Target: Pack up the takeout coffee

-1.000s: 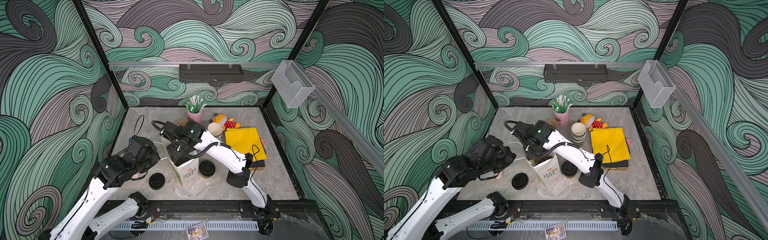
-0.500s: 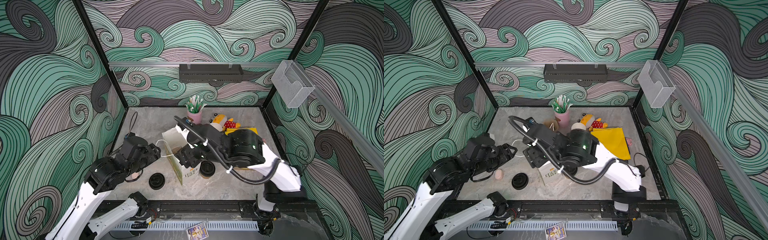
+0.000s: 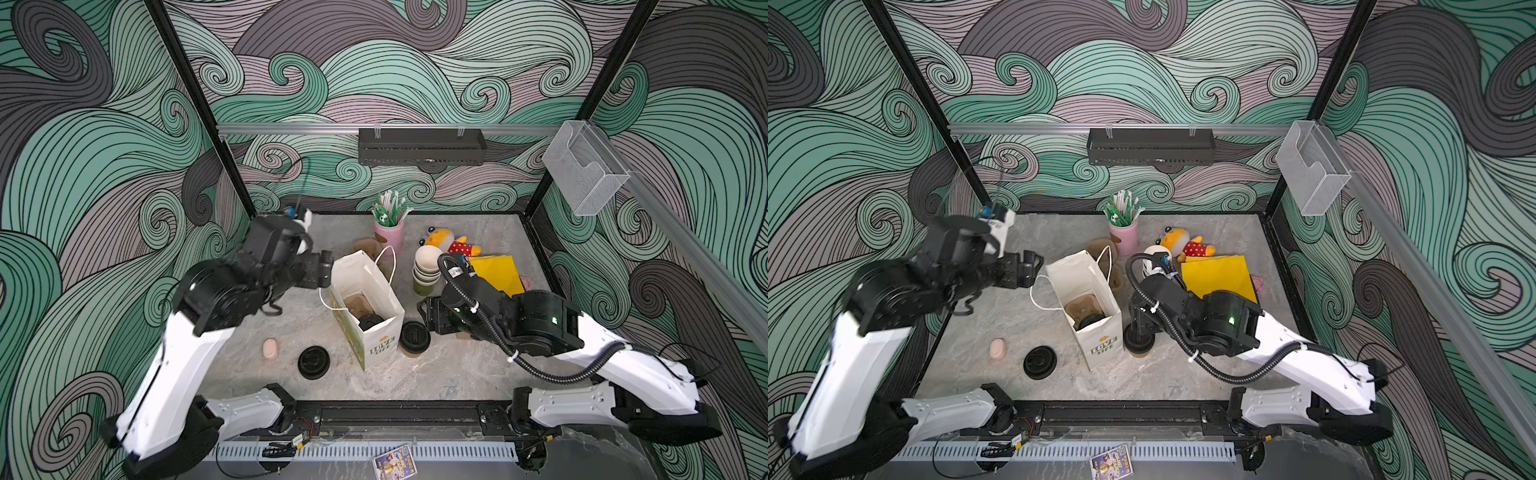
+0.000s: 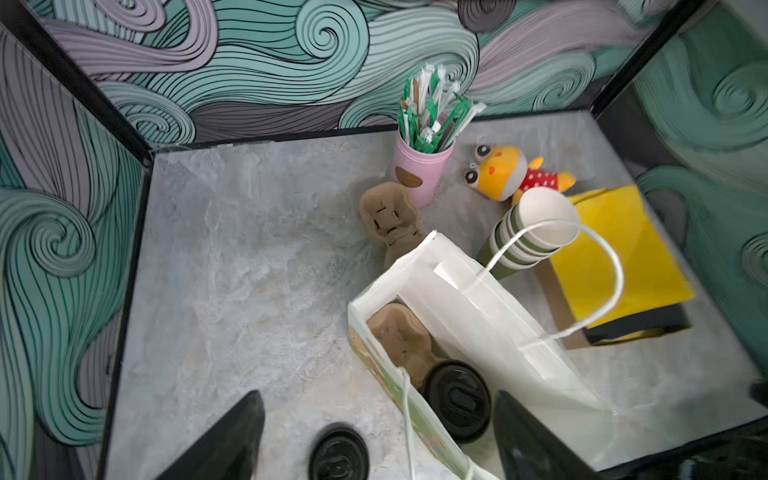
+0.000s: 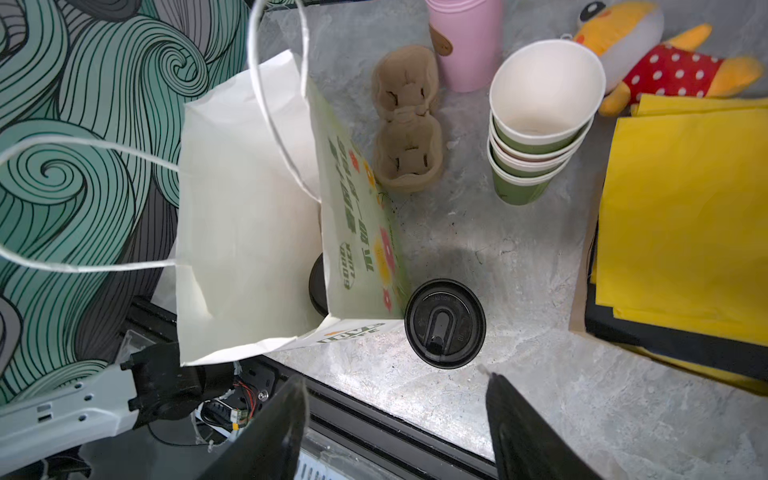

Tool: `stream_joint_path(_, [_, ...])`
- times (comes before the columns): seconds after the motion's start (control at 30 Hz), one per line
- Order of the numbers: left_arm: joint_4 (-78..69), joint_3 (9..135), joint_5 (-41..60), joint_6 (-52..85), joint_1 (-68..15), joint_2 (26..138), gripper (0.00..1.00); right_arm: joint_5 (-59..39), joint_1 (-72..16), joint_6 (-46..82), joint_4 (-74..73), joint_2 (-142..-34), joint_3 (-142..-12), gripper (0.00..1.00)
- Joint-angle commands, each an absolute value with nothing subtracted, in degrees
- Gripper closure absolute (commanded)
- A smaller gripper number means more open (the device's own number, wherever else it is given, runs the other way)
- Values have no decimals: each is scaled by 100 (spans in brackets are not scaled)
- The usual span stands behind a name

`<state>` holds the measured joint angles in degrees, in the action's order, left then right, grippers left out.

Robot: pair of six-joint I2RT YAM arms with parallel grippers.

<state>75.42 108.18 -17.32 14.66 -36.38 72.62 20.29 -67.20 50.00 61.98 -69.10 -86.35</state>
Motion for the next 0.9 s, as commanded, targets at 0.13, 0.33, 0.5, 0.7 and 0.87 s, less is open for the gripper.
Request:
stream_joint_path(0.13, [8155, 11805, -1390, -687, -3582, 8919, 12, 1308, -6550, 5116, 5901, -7068, -8746, 28])
stream_joint_path(0.33, [8057, 11674, -1500, -874, -3368, 9346, 13, 1065, -6311, 4977, 5924, -7263, -8892, 27])
stream_joint_path(0.5, [7950, 11373, -1400, -1098, -3086, 9462, 20, 951, -6246, 4932, 5921, -7355, -8895, 26])
stream_joint_path(0.7, [7676, 11159, -395, -1396, -2707, 9503, 33, 835, -6114, 4869, 5924, -7393, -8921, 27])
stream_joint_path(0.87, [7595, 10970, 265, -1509, -2603, 9531, 48, 871, -6088, 4931, 5923, -7374, -8903, 28])
